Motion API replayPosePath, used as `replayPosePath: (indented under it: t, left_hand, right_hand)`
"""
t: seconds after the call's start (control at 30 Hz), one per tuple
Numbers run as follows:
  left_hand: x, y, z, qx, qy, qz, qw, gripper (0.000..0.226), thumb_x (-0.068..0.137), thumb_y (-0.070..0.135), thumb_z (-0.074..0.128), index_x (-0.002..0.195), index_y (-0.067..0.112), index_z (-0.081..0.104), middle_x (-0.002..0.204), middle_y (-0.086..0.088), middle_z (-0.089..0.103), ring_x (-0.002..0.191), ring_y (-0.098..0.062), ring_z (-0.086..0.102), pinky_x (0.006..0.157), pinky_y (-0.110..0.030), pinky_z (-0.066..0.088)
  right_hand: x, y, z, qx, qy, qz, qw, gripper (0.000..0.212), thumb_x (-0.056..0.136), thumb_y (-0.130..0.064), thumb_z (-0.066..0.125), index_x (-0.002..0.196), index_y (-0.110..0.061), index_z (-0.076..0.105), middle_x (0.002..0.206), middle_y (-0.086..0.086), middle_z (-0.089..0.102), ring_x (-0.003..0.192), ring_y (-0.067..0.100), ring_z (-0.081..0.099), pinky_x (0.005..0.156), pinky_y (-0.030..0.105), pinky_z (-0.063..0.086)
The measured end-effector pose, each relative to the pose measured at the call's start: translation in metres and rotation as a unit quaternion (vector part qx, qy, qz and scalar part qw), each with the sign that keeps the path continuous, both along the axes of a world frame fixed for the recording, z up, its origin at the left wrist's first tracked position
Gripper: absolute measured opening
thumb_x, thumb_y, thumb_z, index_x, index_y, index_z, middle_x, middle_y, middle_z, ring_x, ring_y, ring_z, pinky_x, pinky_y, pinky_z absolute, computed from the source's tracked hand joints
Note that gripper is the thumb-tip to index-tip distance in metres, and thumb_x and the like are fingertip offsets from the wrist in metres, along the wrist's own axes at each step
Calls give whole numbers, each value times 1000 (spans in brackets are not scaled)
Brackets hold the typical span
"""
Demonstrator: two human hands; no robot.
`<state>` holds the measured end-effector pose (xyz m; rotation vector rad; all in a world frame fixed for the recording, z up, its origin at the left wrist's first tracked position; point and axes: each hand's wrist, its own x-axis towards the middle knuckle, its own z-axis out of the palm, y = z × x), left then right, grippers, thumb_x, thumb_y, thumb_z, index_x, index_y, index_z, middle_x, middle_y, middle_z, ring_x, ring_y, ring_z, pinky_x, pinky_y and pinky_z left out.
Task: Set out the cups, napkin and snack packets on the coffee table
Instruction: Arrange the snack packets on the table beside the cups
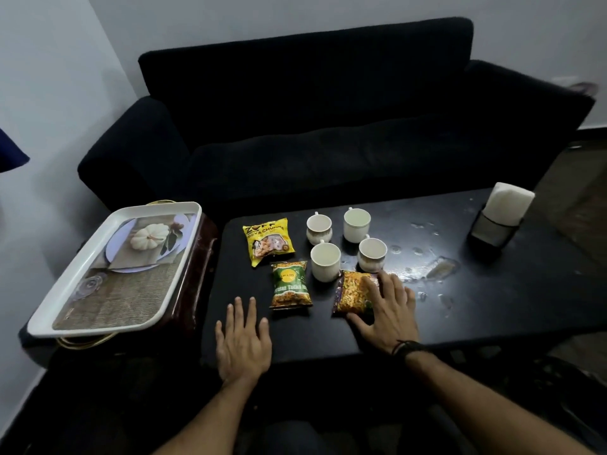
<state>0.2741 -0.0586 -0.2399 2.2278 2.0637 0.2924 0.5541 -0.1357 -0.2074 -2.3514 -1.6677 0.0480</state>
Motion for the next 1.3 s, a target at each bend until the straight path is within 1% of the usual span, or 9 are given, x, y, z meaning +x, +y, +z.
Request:
replayPosePath:
  t: [0.1,0.27,0.47,0.63,0.73,0.83,1.0,1.13,1.3]
  left_hand:
    - [0,0,0,0,10,-1,1000,62,97,54,12,155,32,10,164,4,6,152,-14,4,123,-43,6]
    - [-2,0,1,5,2,-2,1000,63,96,55,11,154,33,8,164,4,5,152,-13,3,123,-43,5]
    - [-1,-2,3,9,-7,0,1000,63,95,55,8,154,34,8,164,5,4,151,-11,0,123,-41,1]
    - [-2,-5,6,13,-5,-4,1000,68,95,56,6,156,28,13,165,2,8,152,-14,5,123,-41,7]
    - [-3,-5,6,14,-34,18,999,79,93,60,18,156,14,10,164,-4,12,152,-17,8,123,-38,7]
    - [0,-9,12,30,-87,86,992,100,84,64,44,156,7,2,163,-10,16,150,-20,18,123,-35,14]
    - [0,-14,19,64,-133,93,985,113,76,66,50,155,15,-12,164,-10,5,150,-20,16,119,-34,20]
    - [2,-17,24,66,-153,100,981,108,78,63,46,154,16,-14,165,-8,6,150,-20,19,120,-32,16]
    - [-3,-11,14,73,-61,37,995,96,78,58,46,157,21,5,165,-9,2,152,-24,8,120,-44,14]
  right_hand:
    - [8,2,0,-42,29,42,998,74,88,-49,51,153,-35,19,158,12,21,143,36,23,115,48,29]
    - [11,2,18,29,49,66,996,67,89,-16,55,150,-29,31,118,11,54,107,30,49,89,42,49]
    - [-26,-5,43,241,127,124,954,55,85,-24,72,132,-19,45,107,9,63,89,24,60,66,35,54]
    - [-110,49,77,215,176,166,946,46,90,-40,59,128,-24,41,109,0,65,85,8,56,70,22,50]
    - [-160,91,82,144,149,175,963,48,88,-40,55,127,-21,35,105,6,62,87,24,62,67,37,56]
    - [-185,124,77,43,103,134,985,54,88,-39,56,131,-15,33,124,14,50,91,34,60,66,39,50]
    - [-199,132,46,-3,84,193,978,59,91,-66,33,128,-21,42,128,11,41,101,35,54,81,44,49]
    - [-199,123,33,20,157,267,951,34,102,-42,27,116,-20,48,117,7,45,95,31,56,76,37,44]
    - [-186,112,35,49,66,273,959,40,100,-37,26,126,-18,50,127,4,53,108,25,47,93,38,42]
